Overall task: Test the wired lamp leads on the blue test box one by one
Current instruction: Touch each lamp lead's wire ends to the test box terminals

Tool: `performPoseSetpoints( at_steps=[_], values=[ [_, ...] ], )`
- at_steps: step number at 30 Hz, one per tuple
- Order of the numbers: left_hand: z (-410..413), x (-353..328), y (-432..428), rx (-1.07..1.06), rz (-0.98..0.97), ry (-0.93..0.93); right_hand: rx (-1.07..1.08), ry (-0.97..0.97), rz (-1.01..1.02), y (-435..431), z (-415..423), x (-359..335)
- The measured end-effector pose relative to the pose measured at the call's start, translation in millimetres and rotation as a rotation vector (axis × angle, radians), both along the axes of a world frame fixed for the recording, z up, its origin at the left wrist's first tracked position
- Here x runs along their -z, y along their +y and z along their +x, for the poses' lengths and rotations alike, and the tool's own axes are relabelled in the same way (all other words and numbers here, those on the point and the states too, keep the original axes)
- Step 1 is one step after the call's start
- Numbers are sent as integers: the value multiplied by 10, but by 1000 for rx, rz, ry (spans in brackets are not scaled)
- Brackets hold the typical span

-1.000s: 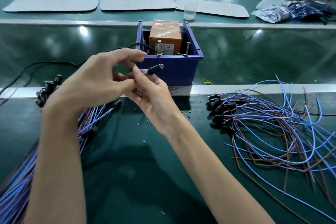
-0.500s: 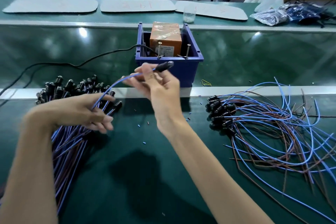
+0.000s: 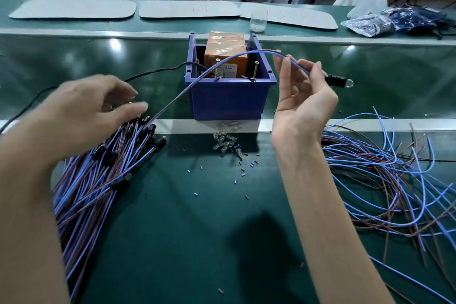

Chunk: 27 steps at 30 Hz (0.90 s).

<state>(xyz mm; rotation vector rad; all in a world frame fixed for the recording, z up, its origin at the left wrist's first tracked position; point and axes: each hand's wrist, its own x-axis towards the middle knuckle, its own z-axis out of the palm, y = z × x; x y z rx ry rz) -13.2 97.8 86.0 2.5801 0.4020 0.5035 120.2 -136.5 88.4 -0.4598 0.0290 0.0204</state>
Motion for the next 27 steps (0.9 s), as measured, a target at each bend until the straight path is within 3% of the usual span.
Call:
performPoseSetpoints(
  at_steps=[1, 2, 4, 6, 8, 11, 13, 15, 18, 23, 27],
  values=[
    [-22, -101, -124, 48, 14, -65, 2, 1, 24, -13, 5, -14],
    [-20, -186, -297, 155, -127, -84, -7, -1, 36, -23, 3, -24],
    [109, -242, -709, 379, -637, 43, -64, -8, 31, -34, -18, -31],
    [376, -179, -1050, 336, -1102, 121, -159, -20, -37, -36, -42, -19],
    [604, -110, -1304, 165, -1491, -83, -250, -57, -170, -42, -53, -11],
    [750, -92, -1394, -80, -2048, -596, -270, -109, -347, -96, -22, 19],
    [752, -61, -1329, -184, -2221, -785, -258, -83, -362, -146, 19, 30],
    [728, -48, -1292, -247, -2255, -834, -259, 9, -240, -213, 96, 45],
    [686, -35, -1226, -355, -2099, -850, -314, 95, -117, -346, 237, 79],
    [679, -4, -1234, -379, -1832, -833, -429, 39, -338, -424, 289, 116],
    [703, 58, -1168, -354, -1682, -947, -397, 3, -362, -393, 270, 118]
  ],
)
